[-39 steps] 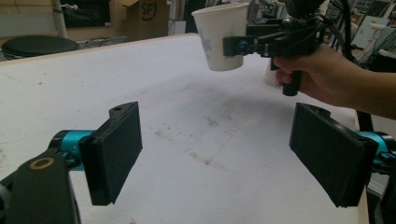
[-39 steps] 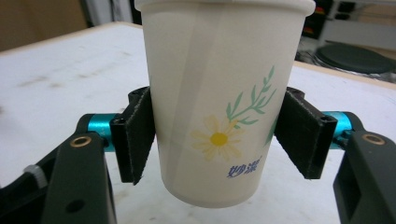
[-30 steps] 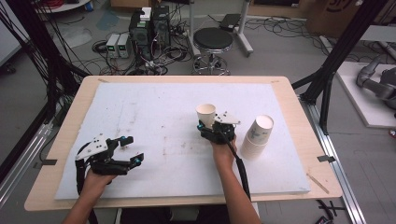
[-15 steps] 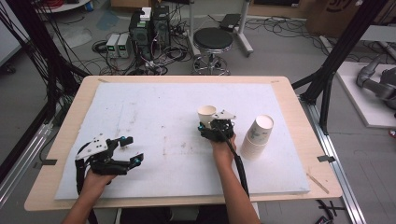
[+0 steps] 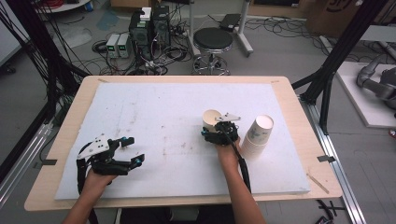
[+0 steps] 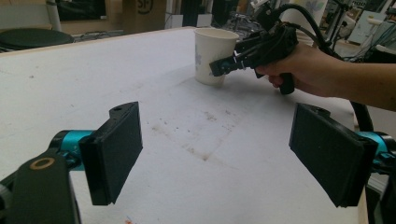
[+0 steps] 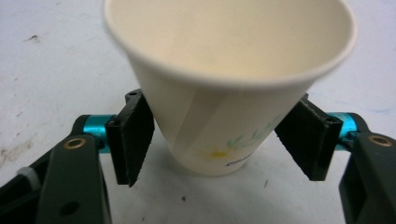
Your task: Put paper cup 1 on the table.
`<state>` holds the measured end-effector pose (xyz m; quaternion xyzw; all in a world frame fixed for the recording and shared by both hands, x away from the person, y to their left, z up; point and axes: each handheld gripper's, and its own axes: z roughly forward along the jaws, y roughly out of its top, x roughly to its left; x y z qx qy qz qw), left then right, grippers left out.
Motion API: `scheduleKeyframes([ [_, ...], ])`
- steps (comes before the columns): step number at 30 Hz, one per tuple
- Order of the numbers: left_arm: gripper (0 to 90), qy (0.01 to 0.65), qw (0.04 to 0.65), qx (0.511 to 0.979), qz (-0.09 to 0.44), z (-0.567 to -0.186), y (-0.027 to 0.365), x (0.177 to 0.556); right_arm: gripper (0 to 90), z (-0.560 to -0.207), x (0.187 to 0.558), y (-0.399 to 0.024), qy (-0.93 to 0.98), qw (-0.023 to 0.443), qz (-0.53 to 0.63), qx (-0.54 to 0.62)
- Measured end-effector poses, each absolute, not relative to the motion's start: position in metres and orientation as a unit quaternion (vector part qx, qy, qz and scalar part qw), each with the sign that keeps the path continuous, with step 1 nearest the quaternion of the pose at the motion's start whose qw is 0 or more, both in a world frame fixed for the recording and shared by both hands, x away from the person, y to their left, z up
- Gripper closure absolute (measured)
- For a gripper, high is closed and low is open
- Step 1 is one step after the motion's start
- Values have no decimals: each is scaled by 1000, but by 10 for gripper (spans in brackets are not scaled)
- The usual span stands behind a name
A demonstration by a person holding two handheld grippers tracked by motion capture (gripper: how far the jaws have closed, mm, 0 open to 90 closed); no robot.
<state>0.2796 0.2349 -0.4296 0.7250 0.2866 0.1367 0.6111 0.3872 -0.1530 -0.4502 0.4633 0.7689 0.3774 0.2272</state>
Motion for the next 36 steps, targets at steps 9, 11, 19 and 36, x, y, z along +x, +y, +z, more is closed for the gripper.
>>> scheduleKeyframes([
  [9, 172, 285, 613, 725, 134, -429, 234, 279, 212, -445, 374, -158, 775, 215, 378, 458],
  [11, 172, 286, 614, 723, 135, -429, 233, 279, 212, -442, 370, -160, 777, 212, 384, 452],
  [19, 170, 286, 617, 721, 132, -428, 232, 279, 213, -435, 344, -167, 789, 202, 397, 423],
  [36, 166, 296, 632, 702, 142, -426, 231, 276, 213, -407, 269, -193, 786, 203, 484, 325],
])
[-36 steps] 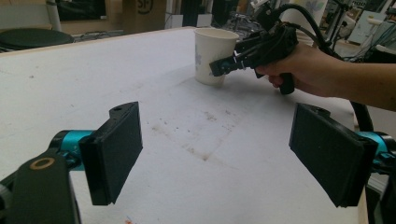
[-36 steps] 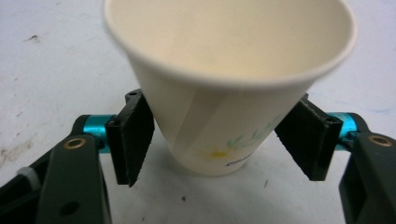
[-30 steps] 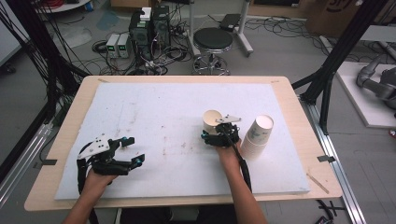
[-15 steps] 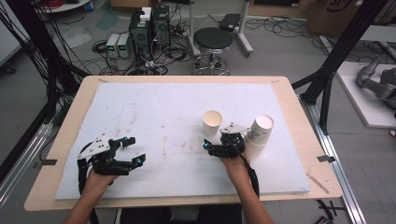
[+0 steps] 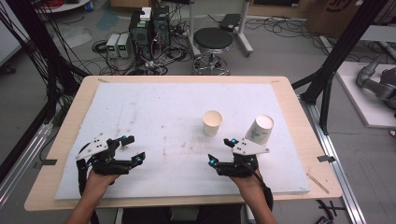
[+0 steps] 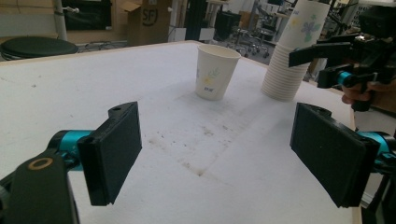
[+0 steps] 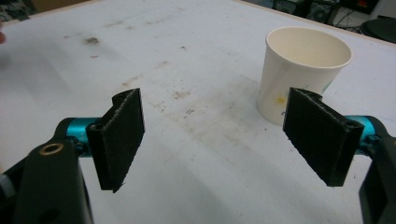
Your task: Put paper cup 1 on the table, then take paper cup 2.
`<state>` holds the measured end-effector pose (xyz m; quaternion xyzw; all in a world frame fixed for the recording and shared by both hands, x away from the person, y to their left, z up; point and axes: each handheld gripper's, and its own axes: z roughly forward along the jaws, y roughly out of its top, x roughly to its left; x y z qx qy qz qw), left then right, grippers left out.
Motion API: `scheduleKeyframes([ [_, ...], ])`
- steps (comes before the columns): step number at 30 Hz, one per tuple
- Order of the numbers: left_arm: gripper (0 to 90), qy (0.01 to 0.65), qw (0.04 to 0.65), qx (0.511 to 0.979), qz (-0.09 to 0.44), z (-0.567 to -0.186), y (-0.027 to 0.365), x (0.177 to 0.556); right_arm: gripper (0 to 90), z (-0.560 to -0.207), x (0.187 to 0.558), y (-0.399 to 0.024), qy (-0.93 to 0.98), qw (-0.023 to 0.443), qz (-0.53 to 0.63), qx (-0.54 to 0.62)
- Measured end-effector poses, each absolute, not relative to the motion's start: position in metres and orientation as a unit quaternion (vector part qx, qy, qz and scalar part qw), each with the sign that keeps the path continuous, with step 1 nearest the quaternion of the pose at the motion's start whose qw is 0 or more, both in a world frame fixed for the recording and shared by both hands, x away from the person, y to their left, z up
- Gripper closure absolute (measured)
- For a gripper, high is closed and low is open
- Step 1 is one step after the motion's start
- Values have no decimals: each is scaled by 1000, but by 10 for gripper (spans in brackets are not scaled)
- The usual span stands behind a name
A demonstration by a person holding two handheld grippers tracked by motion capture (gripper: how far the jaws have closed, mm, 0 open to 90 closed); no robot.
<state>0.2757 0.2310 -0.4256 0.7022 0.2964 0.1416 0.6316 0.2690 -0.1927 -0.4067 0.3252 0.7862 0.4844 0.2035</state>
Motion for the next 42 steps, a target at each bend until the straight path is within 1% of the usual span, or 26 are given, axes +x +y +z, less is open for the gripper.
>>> scheduleKeyframes([
  [6, 167, 294, 637, 699, 140, -425, 233, 273, 202, -396, 255, -206, 784, 197, 504, 304],
  [13, 167, 296, 635, 700, 142, -424, 235, 272, 203, -389, 253, -218, 777, 199, 519, 295],
  [19, 169, 296, 631, 704, 139, -425, 234, 272, 203, -388, 253, -219, 778, 201, 516, 296],
  [30, 169, 298, 633, 702, 134, -427, 234, 273, 204, -371, 242, -225, 774, 199, 528, 287],
  [35, 169, 294, 631, 705, 133, -427, 233, 273, 204, -367, 232, -238, 773, 197, 530, 290],
  [42, 169, 296, 629, 706, 134, -426, 232, 273, 204, -363, 222, -267, 764, 209, 528, 307],
])
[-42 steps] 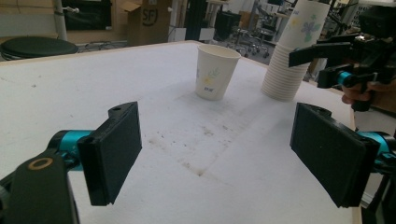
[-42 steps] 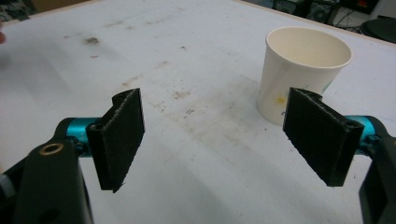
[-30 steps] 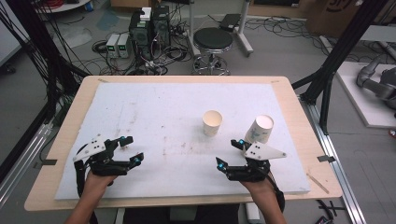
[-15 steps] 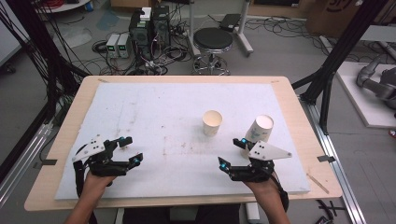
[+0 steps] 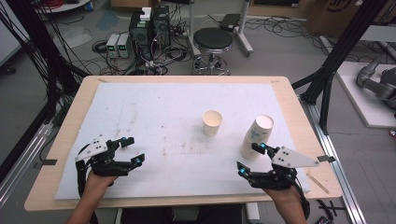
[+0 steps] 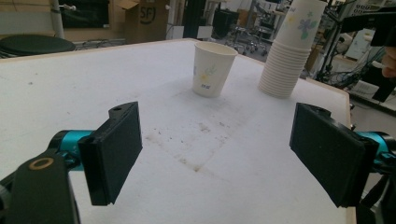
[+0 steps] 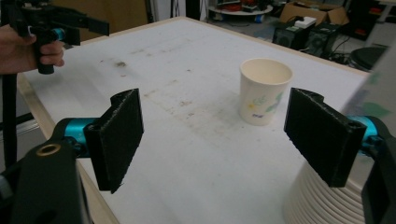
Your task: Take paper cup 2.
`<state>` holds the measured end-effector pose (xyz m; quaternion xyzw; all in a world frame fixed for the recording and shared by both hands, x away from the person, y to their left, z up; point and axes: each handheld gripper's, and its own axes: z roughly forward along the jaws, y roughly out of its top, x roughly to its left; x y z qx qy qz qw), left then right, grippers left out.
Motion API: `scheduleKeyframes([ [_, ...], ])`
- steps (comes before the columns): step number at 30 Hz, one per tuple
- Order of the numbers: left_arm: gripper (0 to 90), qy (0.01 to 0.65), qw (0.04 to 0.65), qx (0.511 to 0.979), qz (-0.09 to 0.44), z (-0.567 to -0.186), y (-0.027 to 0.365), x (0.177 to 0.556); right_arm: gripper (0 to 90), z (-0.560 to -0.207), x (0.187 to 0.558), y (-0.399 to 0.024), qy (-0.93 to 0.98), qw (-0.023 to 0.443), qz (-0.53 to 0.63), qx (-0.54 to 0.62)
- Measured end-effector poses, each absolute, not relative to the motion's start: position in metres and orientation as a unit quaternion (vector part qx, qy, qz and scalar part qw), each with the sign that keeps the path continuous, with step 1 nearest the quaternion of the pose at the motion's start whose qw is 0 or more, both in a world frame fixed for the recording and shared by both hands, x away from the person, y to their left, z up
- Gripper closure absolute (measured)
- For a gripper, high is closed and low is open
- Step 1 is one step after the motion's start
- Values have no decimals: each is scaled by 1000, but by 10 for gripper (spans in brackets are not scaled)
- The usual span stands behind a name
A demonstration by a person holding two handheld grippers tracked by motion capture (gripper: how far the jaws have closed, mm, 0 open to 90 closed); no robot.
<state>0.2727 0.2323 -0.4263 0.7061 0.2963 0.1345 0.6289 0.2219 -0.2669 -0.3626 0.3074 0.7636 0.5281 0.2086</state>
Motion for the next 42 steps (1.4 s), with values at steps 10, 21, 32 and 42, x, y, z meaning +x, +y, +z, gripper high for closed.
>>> scheduleKeyframes([
  [10, 169, 296, 627, 708, 136, -427, 232, 270, 203, -354, 224, -295, 746, 232, 523, 340],
  [21, 169, 295, 627, 708, 133, -427, 232, 269, 203, -344, 244, -315, 726, 260, 512, 379],
  [32, 169, 294, 626, 711, 130, -428, 233, 271, 203, -342, 279, -314, 721, 256, 501, 405],
  [42, 169, 298, 626, 709, 129, -429, 235, 271, 203, -348, 300, -306, 724, 241, 497, 413],
])
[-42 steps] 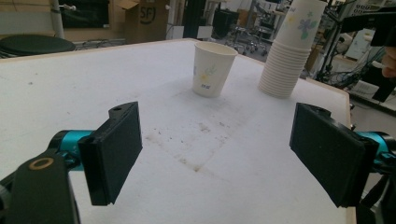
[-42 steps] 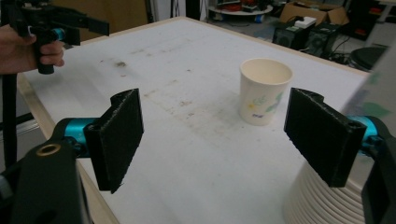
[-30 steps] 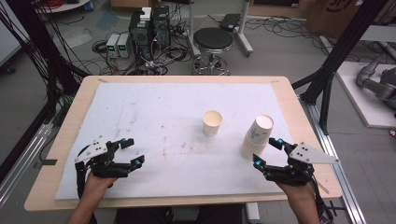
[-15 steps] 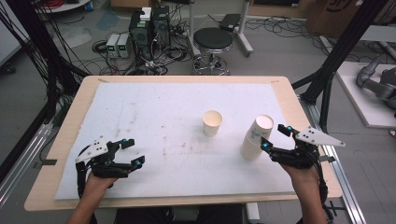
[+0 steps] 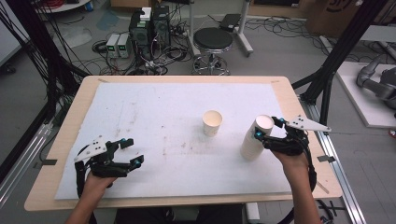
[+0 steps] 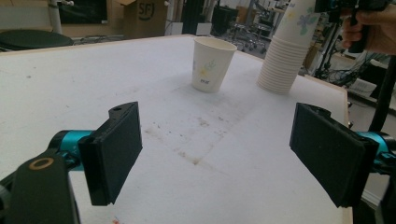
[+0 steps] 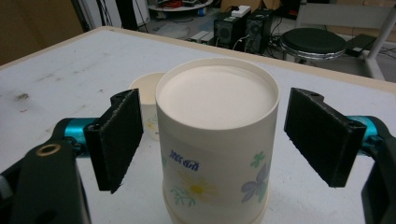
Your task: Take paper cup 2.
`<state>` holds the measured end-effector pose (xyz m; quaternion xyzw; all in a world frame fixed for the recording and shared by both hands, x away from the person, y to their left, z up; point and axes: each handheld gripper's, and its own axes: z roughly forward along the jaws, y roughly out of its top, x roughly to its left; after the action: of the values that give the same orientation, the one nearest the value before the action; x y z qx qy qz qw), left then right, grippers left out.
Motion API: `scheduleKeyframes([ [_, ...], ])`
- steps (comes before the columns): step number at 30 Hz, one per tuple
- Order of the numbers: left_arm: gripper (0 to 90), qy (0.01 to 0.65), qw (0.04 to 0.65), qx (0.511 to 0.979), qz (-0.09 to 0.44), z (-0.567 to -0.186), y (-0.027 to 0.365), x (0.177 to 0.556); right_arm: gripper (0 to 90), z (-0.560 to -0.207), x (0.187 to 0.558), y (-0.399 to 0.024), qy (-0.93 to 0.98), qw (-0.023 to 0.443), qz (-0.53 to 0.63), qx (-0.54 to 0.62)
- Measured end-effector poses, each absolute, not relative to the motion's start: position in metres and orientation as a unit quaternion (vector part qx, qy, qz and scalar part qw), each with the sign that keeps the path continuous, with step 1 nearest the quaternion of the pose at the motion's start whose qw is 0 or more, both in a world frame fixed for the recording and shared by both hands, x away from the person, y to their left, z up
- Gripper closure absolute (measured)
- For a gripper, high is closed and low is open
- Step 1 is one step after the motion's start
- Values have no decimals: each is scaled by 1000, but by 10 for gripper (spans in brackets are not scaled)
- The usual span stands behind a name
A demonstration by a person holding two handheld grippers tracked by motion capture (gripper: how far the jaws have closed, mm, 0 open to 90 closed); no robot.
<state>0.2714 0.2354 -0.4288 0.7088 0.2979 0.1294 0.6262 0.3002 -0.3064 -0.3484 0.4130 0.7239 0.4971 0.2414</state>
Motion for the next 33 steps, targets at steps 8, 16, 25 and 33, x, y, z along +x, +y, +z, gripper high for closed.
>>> scheduleKeyframes([
  [8, 169, 298, 627, 709, 127, -429, 235, 272, 209, -350, 307, -303, 724, 241, 497, 413],
  [16, 169, 297, 626, 710, 126, -429, 235, 272, 288, -351, 310, -304, 729, 240, 498, 405],
  [25, 169, 296, 624, 712, 124, -430, 234, 272, 335, -349, 310, -305, 728, 242, 500, 403],
  [33, 169, 295, 624, 713, 122, -430, 234, 273, 335, -342, 309, -305, 723, 244, 506, 401],
])
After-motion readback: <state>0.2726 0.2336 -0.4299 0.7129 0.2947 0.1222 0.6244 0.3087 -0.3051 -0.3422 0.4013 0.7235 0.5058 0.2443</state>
